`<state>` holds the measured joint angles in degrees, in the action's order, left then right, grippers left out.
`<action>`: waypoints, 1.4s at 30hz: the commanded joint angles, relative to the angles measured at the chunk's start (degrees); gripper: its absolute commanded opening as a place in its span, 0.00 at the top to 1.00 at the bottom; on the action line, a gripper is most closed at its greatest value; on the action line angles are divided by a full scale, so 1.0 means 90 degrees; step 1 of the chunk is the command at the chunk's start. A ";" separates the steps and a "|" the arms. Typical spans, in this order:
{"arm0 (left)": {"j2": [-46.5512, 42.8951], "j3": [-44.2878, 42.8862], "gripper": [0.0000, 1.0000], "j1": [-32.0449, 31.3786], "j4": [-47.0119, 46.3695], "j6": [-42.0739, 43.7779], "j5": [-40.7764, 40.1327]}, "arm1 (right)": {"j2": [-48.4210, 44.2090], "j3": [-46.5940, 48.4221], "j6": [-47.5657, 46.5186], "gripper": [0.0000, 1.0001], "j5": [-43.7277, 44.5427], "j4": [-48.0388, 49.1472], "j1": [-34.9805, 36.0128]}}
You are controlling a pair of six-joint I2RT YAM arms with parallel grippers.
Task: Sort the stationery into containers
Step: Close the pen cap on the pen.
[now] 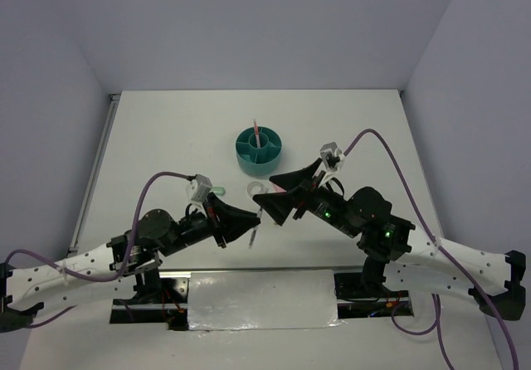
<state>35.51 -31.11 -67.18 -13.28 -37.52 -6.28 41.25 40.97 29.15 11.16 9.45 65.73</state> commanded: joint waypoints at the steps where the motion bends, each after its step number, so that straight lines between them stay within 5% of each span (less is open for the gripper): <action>1: -0.0107 0.0039 1.00 0.0023 -0.0751 0.0272 0.0464 | 0.0230 0.0350 -0.0270 0.01 -0.0751 0.1019 -0.0038; 5: -0.0137 0.0137 1.00 0.0023 -0.0975 0.0262 0.0649 | 0.0328 0.0330 -0.0221 0.06 -0.0684 0.1049 -0.0028; 9: -0.0146 0.0166 1.00 0.0023 -0.1093 0.0301 0.0649 | 0.0338 0.0282 -0.0143 0.21 -0.0654 0.1030 -0.0019; 21: -0.0244 0.0117 1.00 0.0023 -0.1171 0.0389 0.0415 | 0.0416 -0.0294 0.0170 0.28 -0.1445 0.1390 -0.0028; 25: -0.0195 0.0020 1.00 0.0023 -0.1142 0.0438 0.0386 | 0.0445 -0.0373 0.0218 0.50 -0.1542 0.1459 -0.0019; 28: -0.0166 -0.0010 1.00 0.0013 -0.1171 0.0458 0.0366 | 0.0475 -0.0373 0.0238 0.56 -0.1620 0.1469 -0.0028; 31: -0.0107 -0.0010 1.00 0.0023 -0.1210 0.0419 0.0318 | 0.0475 -0.0382 0.0267 0.87 -0.1640 0.1498 -0.0028; 35: 0.0019 -0.0058 1.00 0.0023 -0.1162 0.0360 0.0229 | 0.0445 -0.0402 0.0297 0.98 -0.1640 0.1538 -0.0028; 36: 0.0136 -0.0126 0.83 0.0023 -0.1132 0.0360 0.0336 | 0.0436 -0.0392 0.0287 0.99 -0.1621 0.1538 -0.0028; 39: 0.0448 -0.0302 0.58 0.0023 -0.1083 0.0350 0.0551 | 0.0416 -0.0363 0.0258 1.00 -0.1591 0.1499 -0.0029; 42: 0.0742 -0.0400 0.55 0.0023 -0.1132 0.0331 0.0766 | 0.0436 -0.0314 0.0229 1.00 -0.1601 0.1479 -0.0019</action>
<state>40.01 -32.21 -67.00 -20.80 -34.76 -2.09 45.41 37.43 31.68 -2.46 20.12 65.36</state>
